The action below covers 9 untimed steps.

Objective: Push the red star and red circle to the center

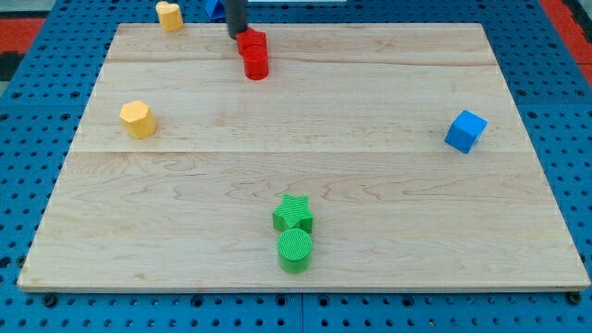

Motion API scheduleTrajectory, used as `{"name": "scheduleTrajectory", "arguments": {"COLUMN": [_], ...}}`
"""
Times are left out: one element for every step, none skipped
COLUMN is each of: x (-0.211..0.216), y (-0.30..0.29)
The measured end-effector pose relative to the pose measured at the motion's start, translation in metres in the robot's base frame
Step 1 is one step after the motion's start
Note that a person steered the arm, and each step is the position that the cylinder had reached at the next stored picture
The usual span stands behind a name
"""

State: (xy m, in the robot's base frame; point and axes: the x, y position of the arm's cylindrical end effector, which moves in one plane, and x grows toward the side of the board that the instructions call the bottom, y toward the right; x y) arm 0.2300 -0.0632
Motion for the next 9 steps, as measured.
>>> {"name": "scheduleTrajectory", "arguments": {"x": [0.064,0.108,0.124,0.149,0.129,0.168,0.189,0.198,0.198], "y": [0.019,0.019,0.008,0.008,-0.052,-0.043,-0.040,-0.003,0.033]}}
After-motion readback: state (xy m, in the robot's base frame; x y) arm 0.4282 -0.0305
